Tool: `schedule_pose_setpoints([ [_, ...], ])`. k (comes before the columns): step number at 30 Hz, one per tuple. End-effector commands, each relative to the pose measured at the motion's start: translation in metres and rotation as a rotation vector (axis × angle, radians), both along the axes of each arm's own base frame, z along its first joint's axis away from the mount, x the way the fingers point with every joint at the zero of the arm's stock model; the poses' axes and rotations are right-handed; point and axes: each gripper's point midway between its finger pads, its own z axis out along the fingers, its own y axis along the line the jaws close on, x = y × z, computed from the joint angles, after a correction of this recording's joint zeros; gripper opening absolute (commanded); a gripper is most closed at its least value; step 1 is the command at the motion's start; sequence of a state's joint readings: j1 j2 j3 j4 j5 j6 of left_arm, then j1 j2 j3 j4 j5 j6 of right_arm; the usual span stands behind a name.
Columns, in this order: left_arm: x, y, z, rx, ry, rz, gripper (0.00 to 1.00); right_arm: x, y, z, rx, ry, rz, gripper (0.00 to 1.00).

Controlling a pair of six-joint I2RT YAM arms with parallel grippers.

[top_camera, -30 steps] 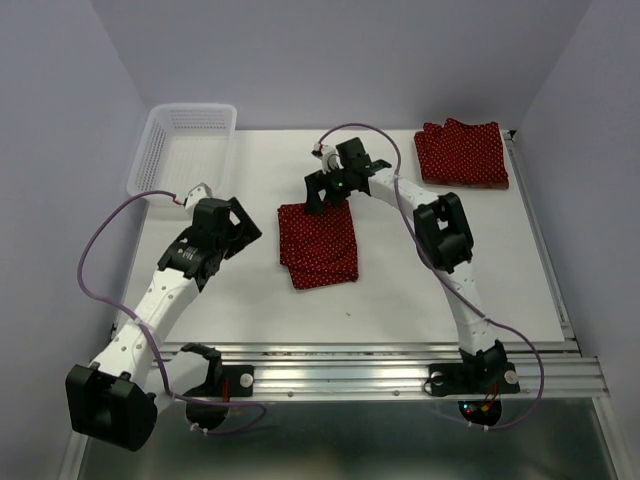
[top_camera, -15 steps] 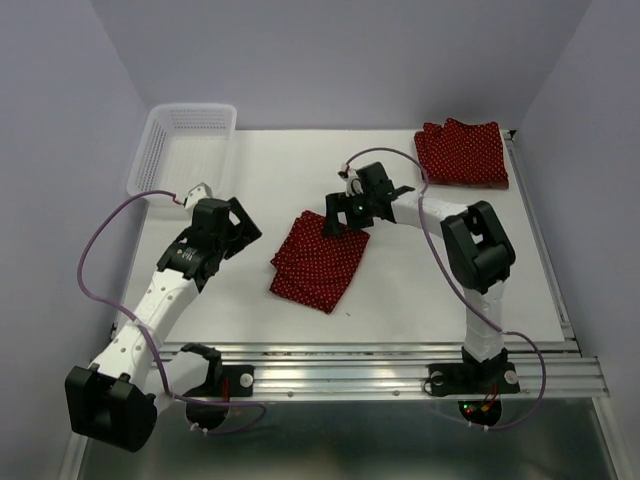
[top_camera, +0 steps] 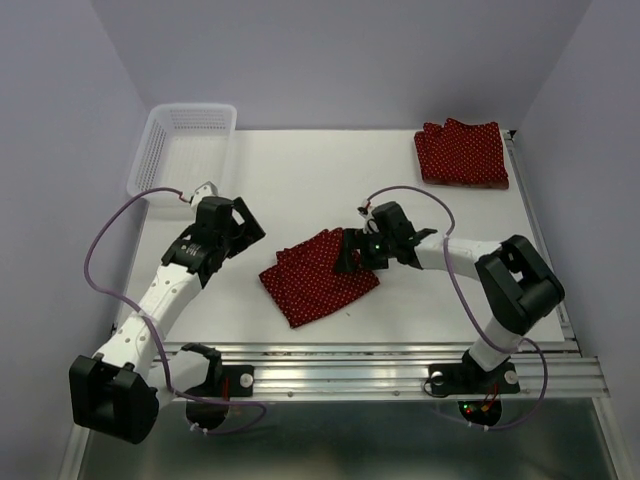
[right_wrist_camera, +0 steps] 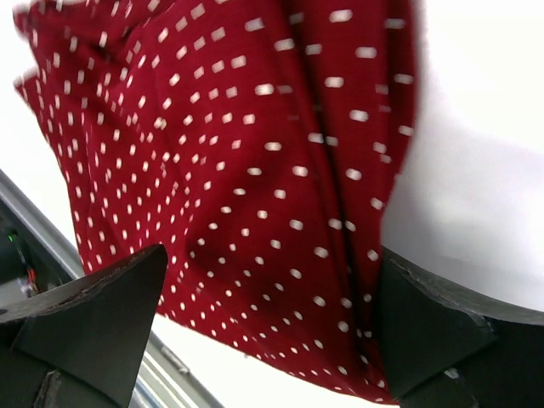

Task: Fold and stack the skirts
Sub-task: Neatly place the folded skirt to the corner

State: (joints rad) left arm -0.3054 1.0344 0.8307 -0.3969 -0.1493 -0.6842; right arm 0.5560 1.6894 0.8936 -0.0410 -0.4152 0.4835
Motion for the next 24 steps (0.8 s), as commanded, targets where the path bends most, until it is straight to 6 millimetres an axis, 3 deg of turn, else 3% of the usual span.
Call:
schedule_pose_setpoints([
  [1, 0.006, 0.000, 0.007, 0.009, -0.026, -0.015, 0.99, -0.019, 0.016, 0.014, -0.004, -0.031, 0.005, 1.00],
  [6, 0.004, 0.000, 0.011, 0.002, -0.043, -0.016, 0.99, -0.002, 0.001, 0.036, -0.079, -0.128, -0.093, 1.00],
  [9, 0.002, 0.001, 0.012, 0.002, -0.045, -0.016, 0.99, 0.011, -0.019, 0.042, -0.191, -0.172, -0.157, 1.00],
  [12, 0.000, 0.002, 0.012, 0.001, -0.048, -0.013, 0.99, 0.015, -0.019, 0.049, -0.201, -0.202, -0.143, 1.00],
  [19, 0.000, 0.002, 0.016, 0.002, -0.058, -0.015, 0.99, 0.021, -0.006, 0.035, -0.224, -0.183, -0.052, 1.00],
  [24, 0.001, 0.002, 0.017, 0.001, -0.060, -0.016, 0.99, 0.017, 0.001, 0.013, -0.259, -0.131, 0.009, 1.00],
])
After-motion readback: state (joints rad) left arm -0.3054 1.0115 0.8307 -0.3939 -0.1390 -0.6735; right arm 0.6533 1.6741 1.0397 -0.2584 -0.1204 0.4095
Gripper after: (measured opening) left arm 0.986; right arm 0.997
